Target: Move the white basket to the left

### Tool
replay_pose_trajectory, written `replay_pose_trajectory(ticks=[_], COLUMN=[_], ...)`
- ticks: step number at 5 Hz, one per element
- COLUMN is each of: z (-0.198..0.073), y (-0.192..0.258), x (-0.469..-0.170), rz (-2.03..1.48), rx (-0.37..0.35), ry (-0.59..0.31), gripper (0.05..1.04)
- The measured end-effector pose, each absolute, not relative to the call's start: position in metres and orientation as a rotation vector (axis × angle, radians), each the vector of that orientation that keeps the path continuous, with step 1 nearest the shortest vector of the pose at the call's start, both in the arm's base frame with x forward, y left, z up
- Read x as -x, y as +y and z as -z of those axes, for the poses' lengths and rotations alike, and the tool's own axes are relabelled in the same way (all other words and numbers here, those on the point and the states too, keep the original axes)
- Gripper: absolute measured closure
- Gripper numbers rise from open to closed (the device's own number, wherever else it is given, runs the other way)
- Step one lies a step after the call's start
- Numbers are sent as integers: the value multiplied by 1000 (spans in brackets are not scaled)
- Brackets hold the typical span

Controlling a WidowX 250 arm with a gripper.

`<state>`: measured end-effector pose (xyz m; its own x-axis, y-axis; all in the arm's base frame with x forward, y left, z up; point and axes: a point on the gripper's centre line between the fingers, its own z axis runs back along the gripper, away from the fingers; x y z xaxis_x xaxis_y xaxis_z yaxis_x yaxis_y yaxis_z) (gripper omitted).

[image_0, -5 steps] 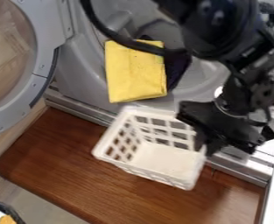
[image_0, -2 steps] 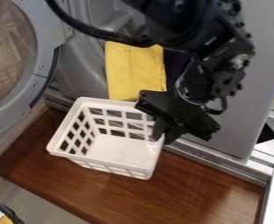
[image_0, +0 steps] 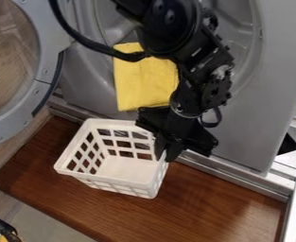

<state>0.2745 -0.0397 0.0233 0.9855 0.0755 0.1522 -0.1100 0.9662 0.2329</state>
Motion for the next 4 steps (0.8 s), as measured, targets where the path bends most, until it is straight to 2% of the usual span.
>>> replay_pose_trajectory(ticks=[2, 4], z=[-6, 7], y=[-32, -25], x=[-289, -289], rz=[-13, 7], rx=[-255, -255], ry=[-106, -71], gripper=[988, 988])
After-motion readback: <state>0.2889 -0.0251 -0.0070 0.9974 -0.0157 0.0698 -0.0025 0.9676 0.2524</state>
